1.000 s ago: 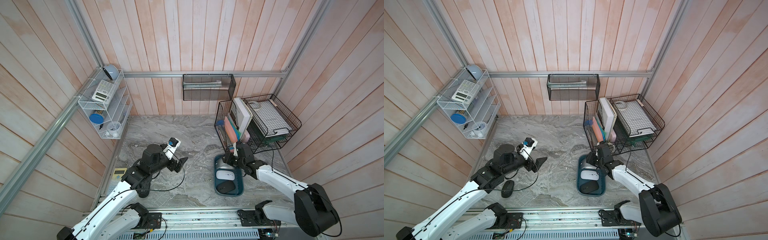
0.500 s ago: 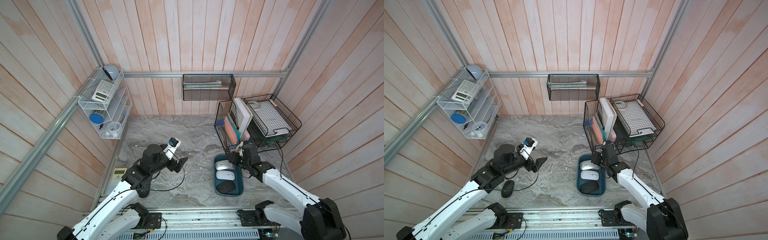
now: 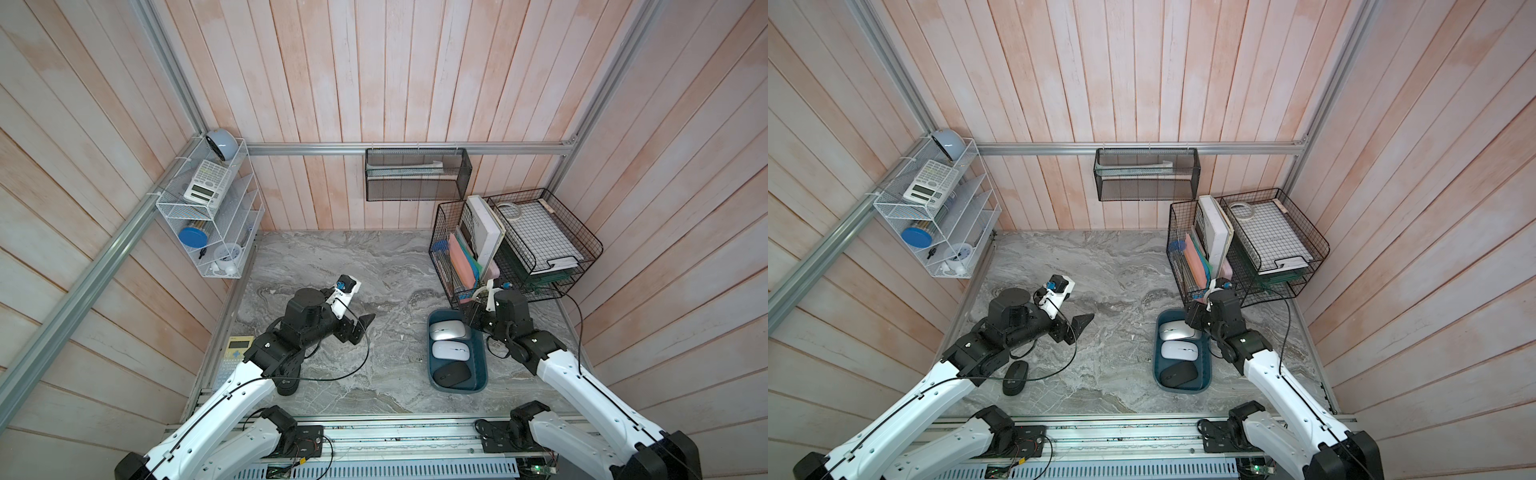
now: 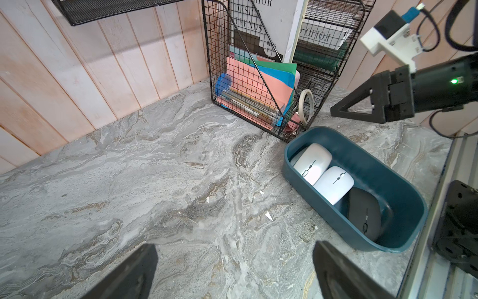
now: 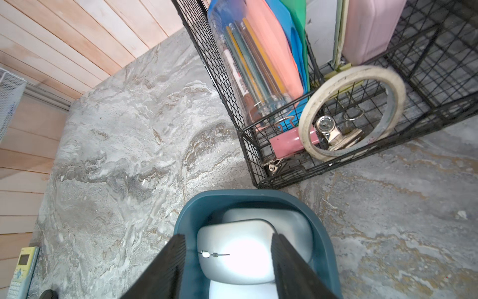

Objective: Put the mouse in the storage box
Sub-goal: Place the mouse in the storage box.

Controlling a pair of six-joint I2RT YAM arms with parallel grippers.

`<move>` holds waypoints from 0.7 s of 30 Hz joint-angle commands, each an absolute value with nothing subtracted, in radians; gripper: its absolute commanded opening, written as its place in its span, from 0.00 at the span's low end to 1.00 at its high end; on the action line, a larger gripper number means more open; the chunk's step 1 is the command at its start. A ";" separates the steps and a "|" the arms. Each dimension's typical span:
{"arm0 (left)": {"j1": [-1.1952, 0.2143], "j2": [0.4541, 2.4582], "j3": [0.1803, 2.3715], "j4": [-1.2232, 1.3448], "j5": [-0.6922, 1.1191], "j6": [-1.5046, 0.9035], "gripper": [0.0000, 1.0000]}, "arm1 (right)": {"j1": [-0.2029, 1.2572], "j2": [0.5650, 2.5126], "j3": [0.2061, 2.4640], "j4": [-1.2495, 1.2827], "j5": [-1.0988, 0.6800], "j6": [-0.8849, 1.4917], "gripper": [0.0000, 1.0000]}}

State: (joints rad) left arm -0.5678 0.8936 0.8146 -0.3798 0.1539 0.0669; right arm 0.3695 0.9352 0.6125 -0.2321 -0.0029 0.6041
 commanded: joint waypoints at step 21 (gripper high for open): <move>-0.449 0.970 0.903 -0.813 -0.496 -0.666 1.00 | 0.363 0.701 0.527 -0.207 0.020 0.526 0.59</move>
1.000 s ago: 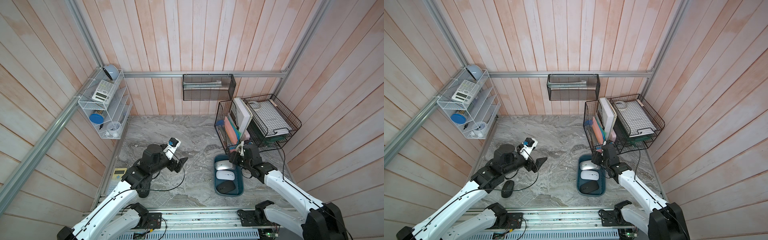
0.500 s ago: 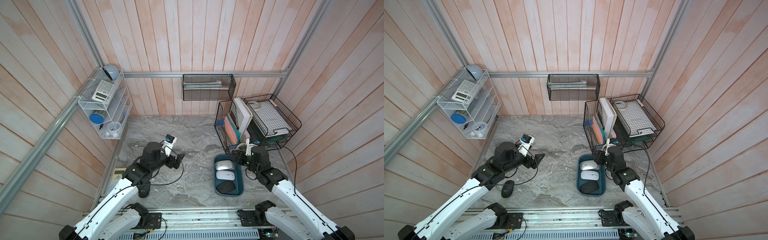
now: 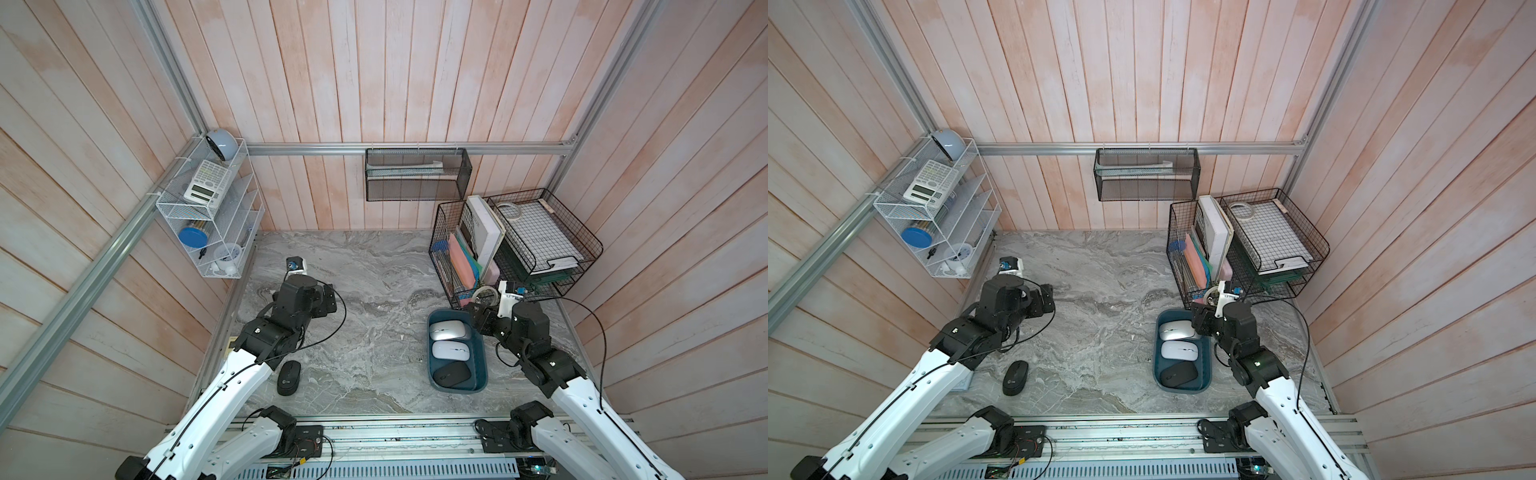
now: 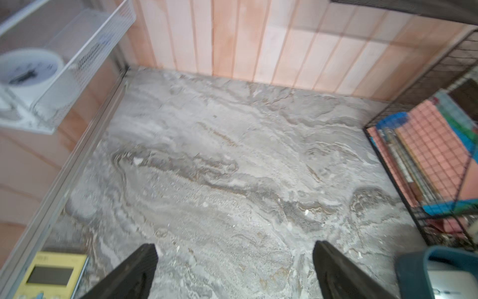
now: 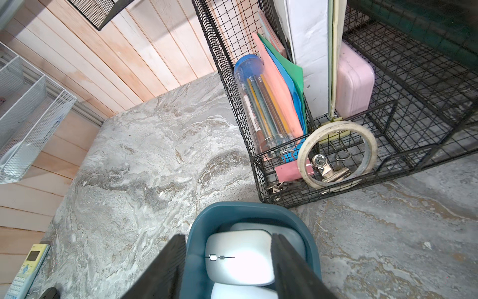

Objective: Put the mouse in the storage box
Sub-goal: Place the mouse in the storage box, then pick up the mouse from the center of the board.

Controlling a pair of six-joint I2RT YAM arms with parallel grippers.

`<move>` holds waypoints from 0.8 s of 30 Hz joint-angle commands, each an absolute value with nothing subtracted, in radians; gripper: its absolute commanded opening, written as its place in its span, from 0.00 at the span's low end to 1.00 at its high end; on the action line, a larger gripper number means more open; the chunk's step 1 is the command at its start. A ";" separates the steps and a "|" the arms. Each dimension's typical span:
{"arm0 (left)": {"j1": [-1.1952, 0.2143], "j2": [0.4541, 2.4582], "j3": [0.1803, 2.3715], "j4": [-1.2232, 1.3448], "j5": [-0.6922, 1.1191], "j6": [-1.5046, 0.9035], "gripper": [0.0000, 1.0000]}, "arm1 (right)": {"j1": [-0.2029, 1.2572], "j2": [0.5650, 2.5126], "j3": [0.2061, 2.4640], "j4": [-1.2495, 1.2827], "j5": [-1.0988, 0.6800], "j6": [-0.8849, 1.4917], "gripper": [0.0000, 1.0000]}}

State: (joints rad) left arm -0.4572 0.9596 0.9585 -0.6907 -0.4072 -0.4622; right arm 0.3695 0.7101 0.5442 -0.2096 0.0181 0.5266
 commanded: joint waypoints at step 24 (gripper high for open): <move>-0.304 0.858 0.460 -0.778 -0.472 -1.114 1.00 | 0.363 0.662 0.490 -0.180 0.001 0.558 0.59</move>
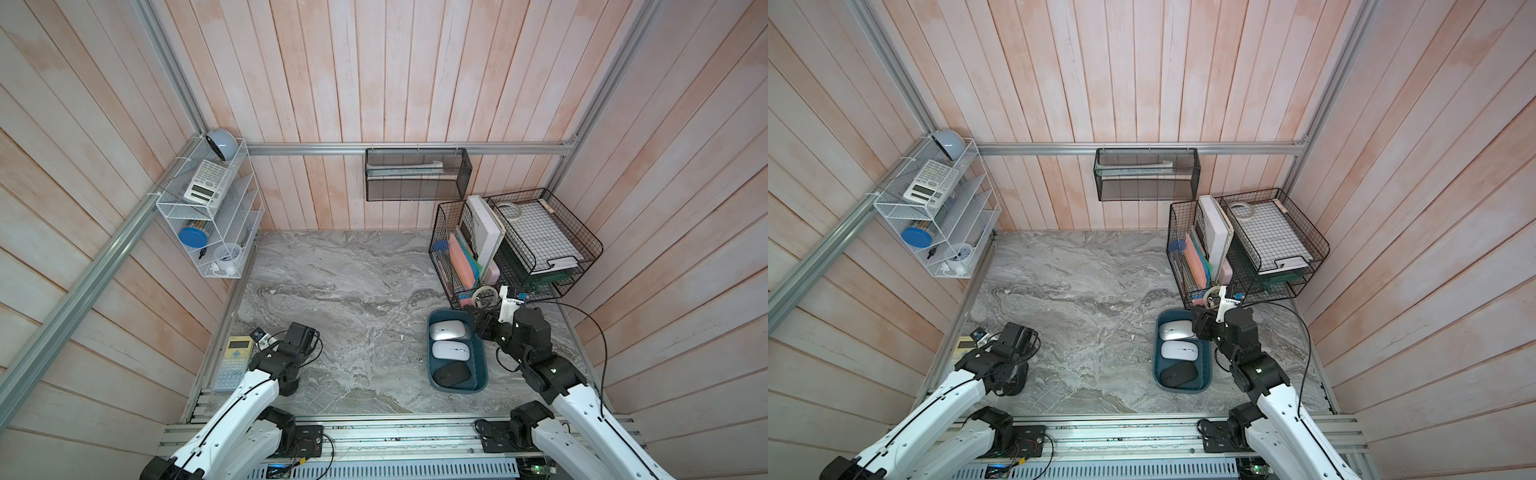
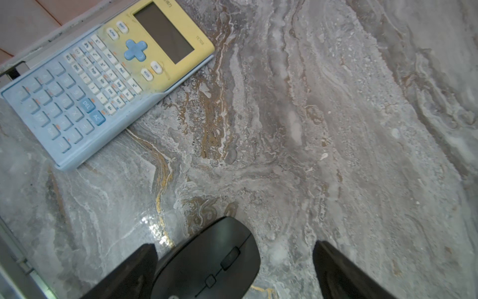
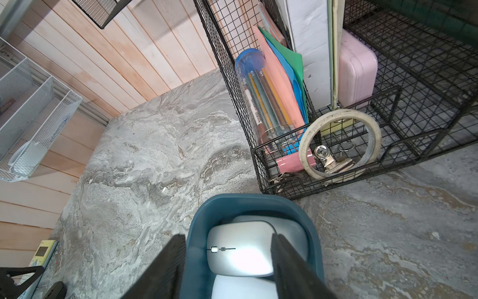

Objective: Put the mouse in the storage box
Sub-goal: Pick up the mouse from the center of the board.

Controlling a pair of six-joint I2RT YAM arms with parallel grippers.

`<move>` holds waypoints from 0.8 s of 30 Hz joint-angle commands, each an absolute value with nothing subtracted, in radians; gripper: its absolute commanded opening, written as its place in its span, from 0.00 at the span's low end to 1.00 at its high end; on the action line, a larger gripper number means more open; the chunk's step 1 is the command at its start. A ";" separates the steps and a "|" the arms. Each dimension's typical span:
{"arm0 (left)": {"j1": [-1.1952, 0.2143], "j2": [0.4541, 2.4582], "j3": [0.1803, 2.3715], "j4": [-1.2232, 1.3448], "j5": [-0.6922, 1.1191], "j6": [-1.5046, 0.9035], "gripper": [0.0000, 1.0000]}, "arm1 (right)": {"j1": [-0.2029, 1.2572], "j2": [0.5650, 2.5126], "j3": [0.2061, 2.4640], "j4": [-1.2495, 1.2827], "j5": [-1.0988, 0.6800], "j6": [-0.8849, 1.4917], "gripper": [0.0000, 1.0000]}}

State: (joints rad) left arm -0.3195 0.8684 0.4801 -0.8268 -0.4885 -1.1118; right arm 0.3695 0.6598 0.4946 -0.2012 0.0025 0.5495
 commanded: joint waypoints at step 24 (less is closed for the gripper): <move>-0.325 0.984 0.409 -0.538 -0.072 -0.967 0.93 | 0.362 0.699 0.480 -0.156 0.000 0.568 0.59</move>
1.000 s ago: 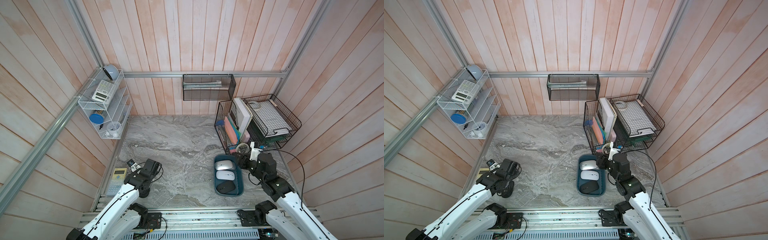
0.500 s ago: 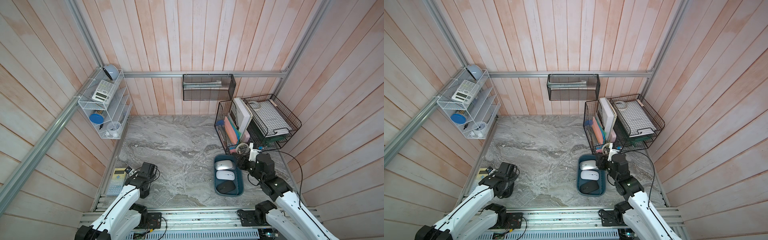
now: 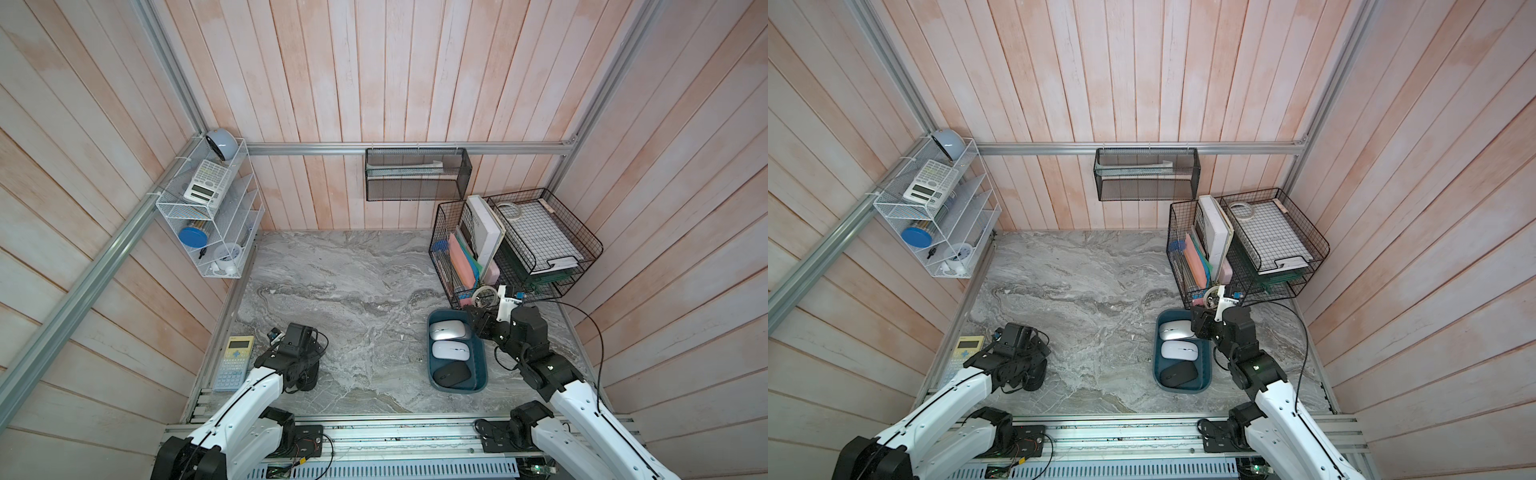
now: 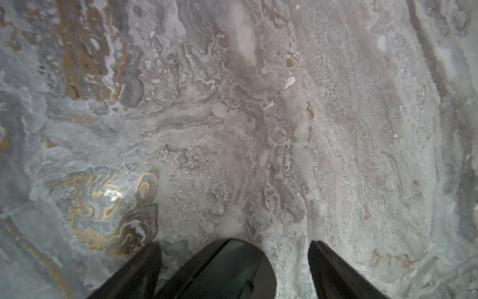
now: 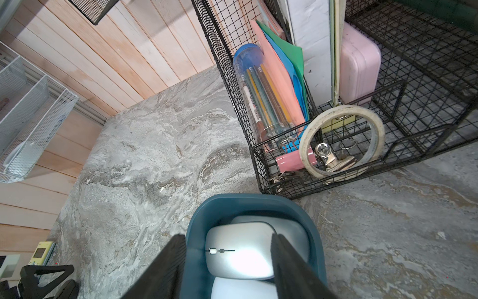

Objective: Put the mouse in the storage box
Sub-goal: Pick up the mouse from the center of the board.

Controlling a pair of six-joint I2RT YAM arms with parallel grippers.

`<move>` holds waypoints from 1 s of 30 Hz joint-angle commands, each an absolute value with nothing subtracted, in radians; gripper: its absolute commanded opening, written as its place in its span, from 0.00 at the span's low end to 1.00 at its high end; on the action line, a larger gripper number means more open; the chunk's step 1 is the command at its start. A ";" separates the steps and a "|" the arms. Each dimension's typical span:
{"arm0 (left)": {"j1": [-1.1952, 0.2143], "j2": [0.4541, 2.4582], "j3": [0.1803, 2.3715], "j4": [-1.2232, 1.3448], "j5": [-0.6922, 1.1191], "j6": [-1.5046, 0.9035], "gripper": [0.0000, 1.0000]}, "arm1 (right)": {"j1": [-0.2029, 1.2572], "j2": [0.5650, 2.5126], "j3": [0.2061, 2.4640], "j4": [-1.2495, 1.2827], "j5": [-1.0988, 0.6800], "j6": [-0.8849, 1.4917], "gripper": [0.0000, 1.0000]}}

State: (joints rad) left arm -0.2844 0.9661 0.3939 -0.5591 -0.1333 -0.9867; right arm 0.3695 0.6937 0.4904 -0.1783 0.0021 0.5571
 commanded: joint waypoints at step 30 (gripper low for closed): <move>-0.584 1.120 0.499 -0.733 -0.189 -0.958 0.69 | 0.363 0.730 0.480 -0.148 -0.003 0.574 0.59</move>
State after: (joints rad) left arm -0.5774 1.0981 0.4740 -0.7048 -0.1761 -0.9607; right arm 0.3695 0.7296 0.4885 -0.1570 0.0017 0.5724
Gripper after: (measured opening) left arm 0.694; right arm 0.587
